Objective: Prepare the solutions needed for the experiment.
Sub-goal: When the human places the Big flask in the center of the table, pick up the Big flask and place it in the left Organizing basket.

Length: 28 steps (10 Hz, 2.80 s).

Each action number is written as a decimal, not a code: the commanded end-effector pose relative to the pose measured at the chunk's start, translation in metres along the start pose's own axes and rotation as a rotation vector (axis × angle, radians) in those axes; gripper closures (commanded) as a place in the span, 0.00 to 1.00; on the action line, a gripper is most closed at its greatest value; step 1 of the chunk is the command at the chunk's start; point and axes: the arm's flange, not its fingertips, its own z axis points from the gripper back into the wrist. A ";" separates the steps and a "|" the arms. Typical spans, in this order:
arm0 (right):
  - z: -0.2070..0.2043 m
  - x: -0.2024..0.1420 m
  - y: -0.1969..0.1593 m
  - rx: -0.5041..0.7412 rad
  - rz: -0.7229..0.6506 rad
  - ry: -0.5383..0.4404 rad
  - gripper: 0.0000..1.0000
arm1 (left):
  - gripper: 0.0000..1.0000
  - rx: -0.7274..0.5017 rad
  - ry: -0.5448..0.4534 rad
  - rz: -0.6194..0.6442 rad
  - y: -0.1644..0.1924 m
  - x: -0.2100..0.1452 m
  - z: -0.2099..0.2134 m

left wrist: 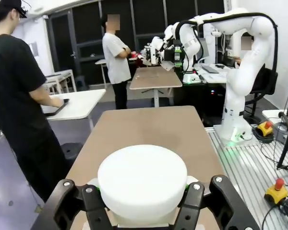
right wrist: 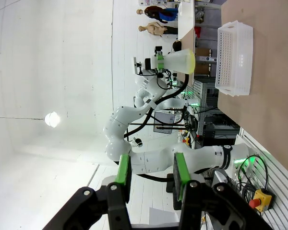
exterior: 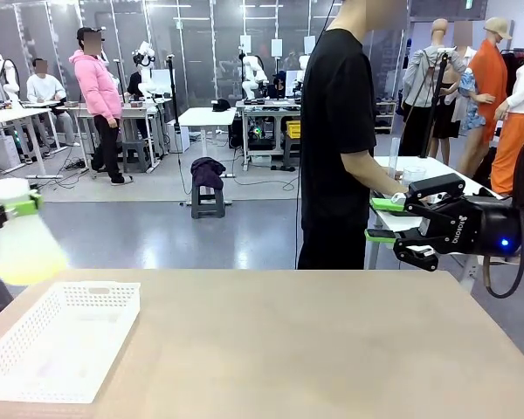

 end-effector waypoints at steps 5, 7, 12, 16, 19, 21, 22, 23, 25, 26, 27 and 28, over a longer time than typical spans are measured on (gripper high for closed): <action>-0.001 0.001 0.002 0.012 0.003 -0.005 0.53 | 1.00 -0.032 -0.170 -0.071 -0.012 -0.095 0.028; -0.001 0.001 0.002 0.012 0.003 -0.005 0.53 | 1.00 -0.033 -0.188 -0.050 -0.003 -0.116 0.018; -0.001 0.001 0.002 0.012 0.003 -0.005 0.53 | 1.00 -0.086 -0.164 -0.030 0.016 -0.167 -0.016; -0.001 0.001 0.002 0.012 0.003 -0.005 0.53 | 1.00 -0.108 -0.106 -0.018 0.024 -0.196 -0.038; -0.001 0.001 0.002 0.012 0.003 -0.005 0.53 | 1.00 -0.114 -0.055 0.000 0.024 -0.213 -0.049; -0.001 0.001 0.002 0.012 0.003 -0.005 0.53 | 1.00 -0.136 -0.069 0.011 0.022 -0.218 -0.051; -0.001 0.001 0.002 0.012 0.003 -0.005 0.53 | 0.68 -0.133 -0.051 0.018 0.021 -0.221 -0.050; -0.001 0.001 0.002 0.012 0.003 -0.005 0.53 | 0.57 -0.142 -0.050 0.026 0.019 -0.222 -0.048; -0.001 0.001 0.002 0.012 0.003 -0.005 0.53 | 0.52 -0.158 -0.016 0.047 0.014 -0.219 -0.040; -0.001 0.001 0.002 0.012 0.003 -0.005 0.53 | 0.29 -0.156 -0.009 0.051 0.013 -0.219 -0.036; -0.001 0.001 0.002 0.012 0.003 -0.005 0.53 | 0.32 -0.156 0.003 0.056 0.012 -0.218 -0.032; -0.001 0.001 0.002 0.012 0.003 -0.005 0.53 | 0.09 -0.145 0.003 0.065 0.010 -0.218 -0.024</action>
